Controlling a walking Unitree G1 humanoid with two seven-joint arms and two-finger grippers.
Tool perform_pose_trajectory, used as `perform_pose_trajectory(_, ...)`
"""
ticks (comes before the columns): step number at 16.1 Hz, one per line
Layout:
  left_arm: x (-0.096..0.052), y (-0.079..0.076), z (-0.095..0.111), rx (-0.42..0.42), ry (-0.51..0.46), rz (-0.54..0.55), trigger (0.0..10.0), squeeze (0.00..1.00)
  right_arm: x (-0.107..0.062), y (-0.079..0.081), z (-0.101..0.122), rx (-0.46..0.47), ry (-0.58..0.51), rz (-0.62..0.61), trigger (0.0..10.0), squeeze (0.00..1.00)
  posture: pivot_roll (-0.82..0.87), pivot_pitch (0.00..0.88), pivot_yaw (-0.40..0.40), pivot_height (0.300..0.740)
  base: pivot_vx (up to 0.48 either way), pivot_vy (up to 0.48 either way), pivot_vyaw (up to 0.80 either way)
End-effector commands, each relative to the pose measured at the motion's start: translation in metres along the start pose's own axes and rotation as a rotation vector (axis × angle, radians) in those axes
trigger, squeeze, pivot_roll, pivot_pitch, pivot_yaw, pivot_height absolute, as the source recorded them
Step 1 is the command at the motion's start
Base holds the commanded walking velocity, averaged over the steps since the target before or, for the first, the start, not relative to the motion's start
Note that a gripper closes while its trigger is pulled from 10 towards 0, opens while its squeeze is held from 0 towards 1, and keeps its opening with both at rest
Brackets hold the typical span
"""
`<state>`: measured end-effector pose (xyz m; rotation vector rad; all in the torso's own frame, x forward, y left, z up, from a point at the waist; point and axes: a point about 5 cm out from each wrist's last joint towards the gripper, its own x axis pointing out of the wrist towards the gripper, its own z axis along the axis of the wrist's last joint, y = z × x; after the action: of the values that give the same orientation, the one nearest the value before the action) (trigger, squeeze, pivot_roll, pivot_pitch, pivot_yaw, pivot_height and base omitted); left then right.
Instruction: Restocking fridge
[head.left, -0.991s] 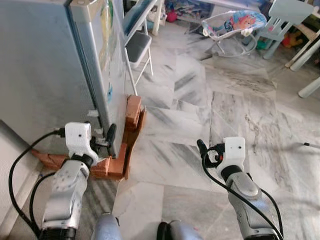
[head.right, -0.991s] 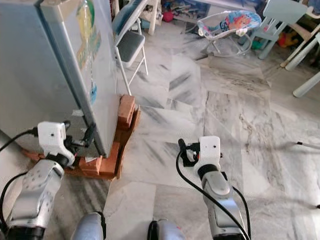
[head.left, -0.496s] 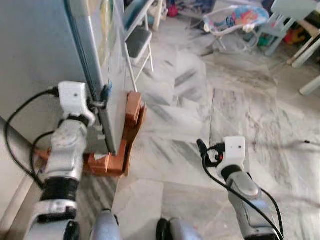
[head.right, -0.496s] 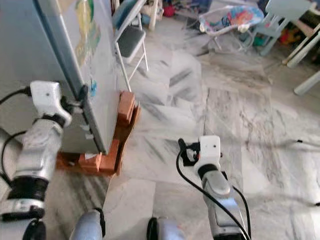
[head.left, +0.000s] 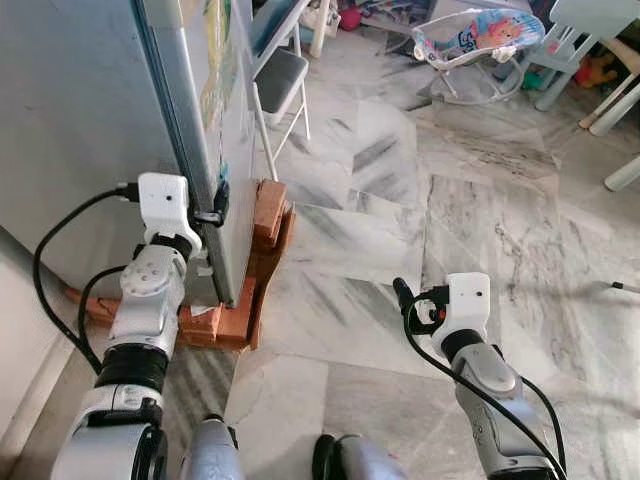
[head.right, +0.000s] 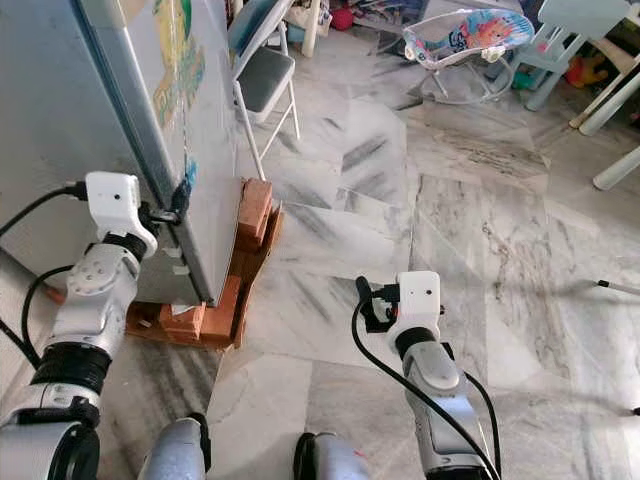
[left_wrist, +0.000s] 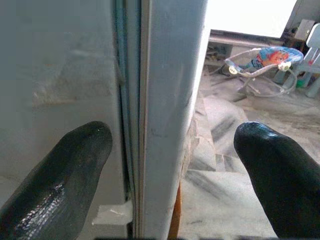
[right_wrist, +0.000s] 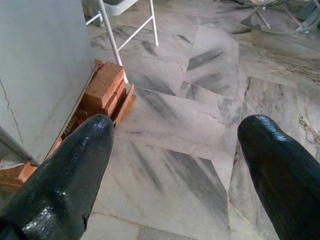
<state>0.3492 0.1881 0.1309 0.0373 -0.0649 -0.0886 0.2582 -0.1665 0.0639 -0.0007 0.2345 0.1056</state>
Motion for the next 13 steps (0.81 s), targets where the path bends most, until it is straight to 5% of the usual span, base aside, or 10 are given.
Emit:
perform_pose_trajectory(1,0.004,-0.007,0.002,0.004,-0.01,-0.021,10.0,0.0,-0.002,-0.004,-0.003,-0.001,0.021,-0.01,10.0,0.0,0.09,0.173,-0.141,0.74,0.0,0.0,0.0)
perform_pose_trajectory(8,0.026,-0.028,0.016,0.0,-0.033,-0.088,10.0,0.0,0.0,-0.003,-0.004,-0.002,0.026,-0.007,10.0,0.0,0.09,0.164,-0.138,0.74,0.0,0.0,0.0)
perform_pose_trajectory(13,0.027,-0.043,0.012,-0.001,-0.018,-0.183,10.0,0.0,0.001,-0.002,-0.005,0.0,0.029,-0.003,10.0,0.0,0.09,0.159,-0.134,0.74,0.0,0.0,0.0)
